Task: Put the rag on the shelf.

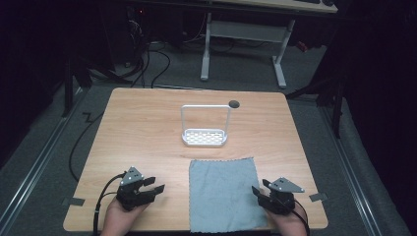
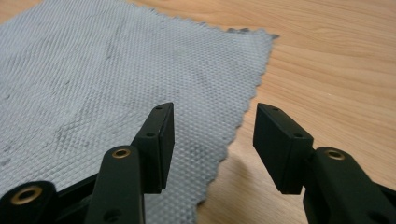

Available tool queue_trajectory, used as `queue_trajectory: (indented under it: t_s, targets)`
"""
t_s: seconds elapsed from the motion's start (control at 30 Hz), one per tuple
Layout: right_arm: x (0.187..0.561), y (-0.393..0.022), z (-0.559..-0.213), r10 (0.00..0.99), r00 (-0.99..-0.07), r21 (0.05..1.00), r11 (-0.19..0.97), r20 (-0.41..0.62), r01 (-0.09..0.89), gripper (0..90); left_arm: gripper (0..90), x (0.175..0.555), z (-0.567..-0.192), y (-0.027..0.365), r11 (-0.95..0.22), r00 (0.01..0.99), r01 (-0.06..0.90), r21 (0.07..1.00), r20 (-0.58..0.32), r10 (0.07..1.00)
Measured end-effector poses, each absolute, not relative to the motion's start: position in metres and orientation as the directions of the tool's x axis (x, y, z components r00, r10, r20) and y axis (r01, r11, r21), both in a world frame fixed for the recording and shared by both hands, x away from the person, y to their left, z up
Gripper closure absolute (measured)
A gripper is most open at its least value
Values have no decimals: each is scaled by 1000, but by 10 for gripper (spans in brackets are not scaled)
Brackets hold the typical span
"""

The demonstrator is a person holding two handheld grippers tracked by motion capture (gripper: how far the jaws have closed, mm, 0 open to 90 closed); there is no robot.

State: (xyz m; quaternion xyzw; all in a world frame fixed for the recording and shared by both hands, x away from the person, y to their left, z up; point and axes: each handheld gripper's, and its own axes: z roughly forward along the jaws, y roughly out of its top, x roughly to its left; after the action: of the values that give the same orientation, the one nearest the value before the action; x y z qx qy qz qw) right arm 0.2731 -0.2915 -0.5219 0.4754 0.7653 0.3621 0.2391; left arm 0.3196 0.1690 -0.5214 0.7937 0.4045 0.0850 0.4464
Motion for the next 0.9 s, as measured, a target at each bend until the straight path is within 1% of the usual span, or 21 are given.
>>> queue_trajectory:
  t_s: [0.1, 0.17, 0.23, 0.33, 0.37, 0.4, 0.43, 0.47, 0.57, 0.6, 0.63, 0.73, 0.77, 0.83, 0.87, 0.9]
  targets:
    - [272, -295, -521, 906, -424, 790, 266, -9, 552, 489, 480, 319, -521, 168, -271, 655, 564, 780, -223, 722]
    - [270, -296, -521, 906, -421, 793, 278, -29, 543, 498, 483, 318, -520, 163, -284, 668, 551, 785, -210, 714]
    - [270, -296, -521, 907, -421, 793, 277, -29, 542, 511, 488, 318, -520, 160, -289, 673, 549, 784, -210, 709]
    - [267, -298, -518, 904, -426, 799, 281, -35, 531, 548, 541, 321, -520, 145, -306, 700, 550, 777, -229, 677]
    - [267, -299, -517, 905, -425, 802, 274, -28, 530, 567, 609, 323, -519, 137, -319, 715, 552, 770, -240, 657]
    - [268, -299, -516, 904, -427, 807, 264, -16, 528, 601, 815, 325, -514, 118, -357, 754, 512, 781, -211, 622]
    - [268, -299, -516, 904, -427, 807, 264, -16, 528, 601, 849, 325, -514, 118, -357, 754, 512, 781, -211, 622]
    - [269, -298, -516, 905, -425, 808, 250, 1, 534, 637, 849, 325, -513, 103, -386, 779, 493, 780, -199, 594]
    - [281, -290, -515, 892, -451, 792, 262, 20, 552, 819, 855, 329, -518, 70, -434, 815, 466, 771, -183, 550]
    - [287, -286, -516, 889, -457, 775, 290, -1, 562, 856, 854, 330, -521, 60, -463, 826, 451, 763, -159, 541]
    - [295, -281, -519, 886, -463, 752, 318, -19, 578, 900, 854, 332, -530, 45, -521, 841, 441, 731, -135, 524]
    - [298, -276, -525, 878, -478, 726, 336, -12, 600, 900, 856, 331, -530, 45, -512, 837, 449, 732, -146, 527]
    - [296, -272, -528, 873, -488, 726, 350, -23, 592, 900, 860, 330, -529, 48, -520, 837, 447, 728, -136, 530]
    - [290, -263, -528, 849, -529, 726, 371, -12, 579, 900, 861, 324, -528, 62, -520, 830, 462, 719, -144, 539]
    - [282, -252, -529, 826, -564, 733, 382, 1, 562, 900, 860, 315, -528, 80, -511, 820, 479, 714, -156, 551]
    - [282, -252, -529, 826, -564, 733, 382, 1, 562, 900, 857, 315, -528, 80, -511, 820, 479, 714, -156, 551]
